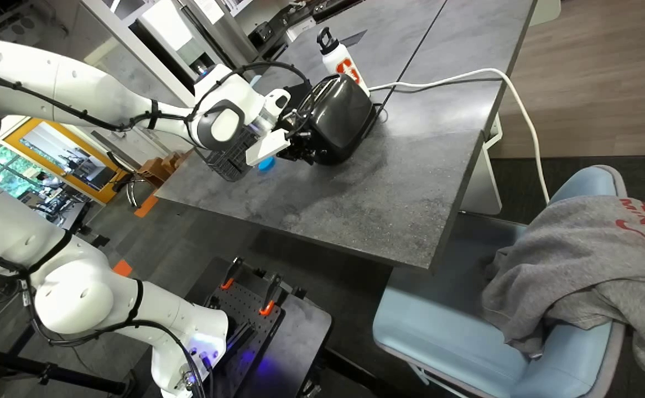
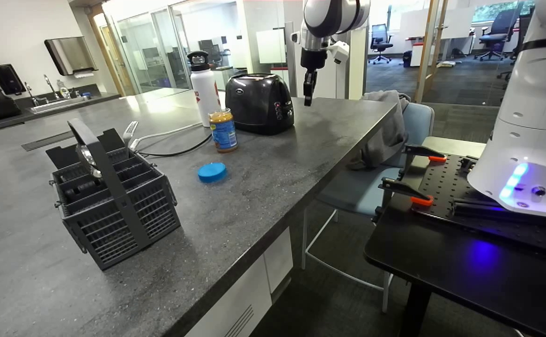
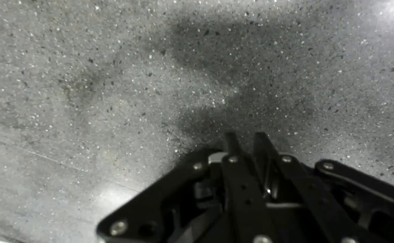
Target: Move the lever on the bread toaster upwards
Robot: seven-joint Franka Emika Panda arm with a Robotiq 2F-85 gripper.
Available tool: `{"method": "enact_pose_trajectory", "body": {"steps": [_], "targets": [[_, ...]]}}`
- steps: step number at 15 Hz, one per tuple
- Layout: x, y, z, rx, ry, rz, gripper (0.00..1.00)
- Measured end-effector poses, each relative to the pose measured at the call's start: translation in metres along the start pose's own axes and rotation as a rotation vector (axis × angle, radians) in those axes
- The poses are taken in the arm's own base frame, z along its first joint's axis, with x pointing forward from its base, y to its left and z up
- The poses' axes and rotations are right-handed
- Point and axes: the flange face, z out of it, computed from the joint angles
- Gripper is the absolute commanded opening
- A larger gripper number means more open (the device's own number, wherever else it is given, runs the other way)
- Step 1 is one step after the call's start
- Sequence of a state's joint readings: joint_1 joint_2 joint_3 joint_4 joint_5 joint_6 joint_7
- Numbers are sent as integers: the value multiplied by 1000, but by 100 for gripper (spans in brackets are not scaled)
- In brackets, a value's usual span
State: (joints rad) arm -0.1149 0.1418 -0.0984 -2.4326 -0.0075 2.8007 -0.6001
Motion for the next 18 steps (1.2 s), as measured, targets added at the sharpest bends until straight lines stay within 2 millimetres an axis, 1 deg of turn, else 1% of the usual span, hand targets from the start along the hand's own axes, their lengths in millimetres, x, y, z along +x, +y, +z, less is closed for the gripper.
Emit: {"method": "enact_pose_trajectory", "body": {"steps": [5,9,18], "targets": [[-3,-1,9,-39,75,27,0],[-2,-8,19,-33,96,56,1],[-2,-9,20,-28,97,64,1]]}}
